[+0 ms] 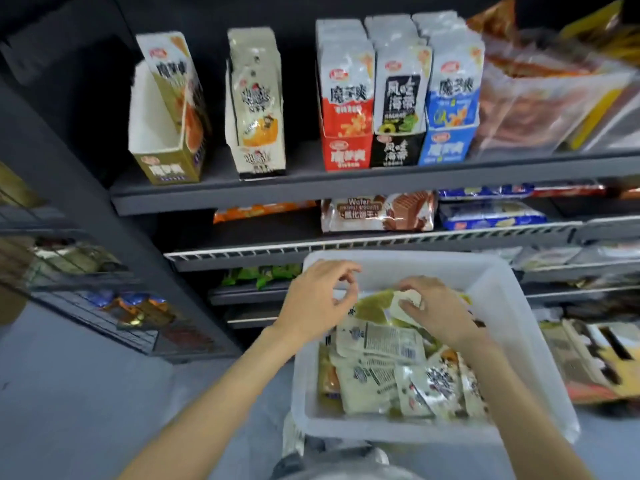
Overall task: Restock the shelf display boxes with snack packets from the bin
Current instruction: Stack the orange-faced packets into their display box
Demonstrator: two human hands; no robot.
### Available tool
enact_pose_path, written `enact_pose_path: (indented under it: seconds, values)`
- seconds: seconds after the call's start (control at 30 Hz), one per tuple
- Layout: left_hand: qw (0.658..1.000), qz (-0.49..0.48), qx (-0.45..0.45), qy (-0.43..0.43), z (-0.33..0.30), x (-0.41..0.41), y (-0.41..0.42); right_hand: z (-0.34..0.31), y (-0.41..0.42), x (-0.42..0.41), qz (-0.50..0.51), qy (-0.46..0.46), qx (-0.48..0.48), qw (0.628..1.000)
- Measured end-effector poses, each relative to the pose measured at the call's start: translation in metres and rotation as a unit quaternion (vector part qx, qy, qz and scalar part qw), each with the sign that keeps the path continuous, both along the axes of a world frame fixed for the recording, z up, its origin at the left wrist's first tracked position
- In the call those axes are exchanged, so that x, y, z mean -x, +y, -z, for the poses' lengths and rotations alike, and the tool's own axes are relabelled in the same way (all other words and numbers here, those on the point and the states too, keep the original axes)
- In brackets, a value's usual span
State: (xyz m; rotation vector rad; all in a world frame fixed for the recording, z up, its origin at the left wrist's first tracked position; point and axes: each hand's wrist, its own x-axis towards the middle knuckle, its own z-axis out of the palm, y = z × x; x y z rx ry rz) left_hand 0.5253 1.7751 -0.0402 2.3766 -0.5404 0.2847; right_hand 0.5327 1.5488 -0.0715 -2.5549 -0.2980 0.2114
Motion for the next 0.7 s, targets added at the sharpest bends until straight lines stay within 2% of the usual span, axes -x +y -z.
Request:
enact_pose_path:
  seconds: [0.13,0.27,0.33,0.53,0.7]
  values:
    - [0.97,0.038,-0.154,0.185,0.043,0.002,-0.025,0.033,-0.025,0.013,-0.001,0.054,0.14,0.989]
    - [0.905,0.124,-0.273,0.302,0.067,0.003,-0.04,0.052,-0.039,0.017,0.026,0.091,0.211,0.973]
    - [0.898,0.124,-0.293,0.303,0.072,0.006,-0.045,0.058,-0.04,0.017,0.024,0.09,0.225,0.97]
    - [0.907,0.104,-0.296,0.28,0.078,0.011,-0.039,0.049,-0.039,0.016,0.01,0.044,0.221,0.974]
    - [0.91,0.105,-0.301,0.267,0.077,0.019,-0.036,0.044,-0.032,0.023,-0.017,0.045,0.277,0.96]
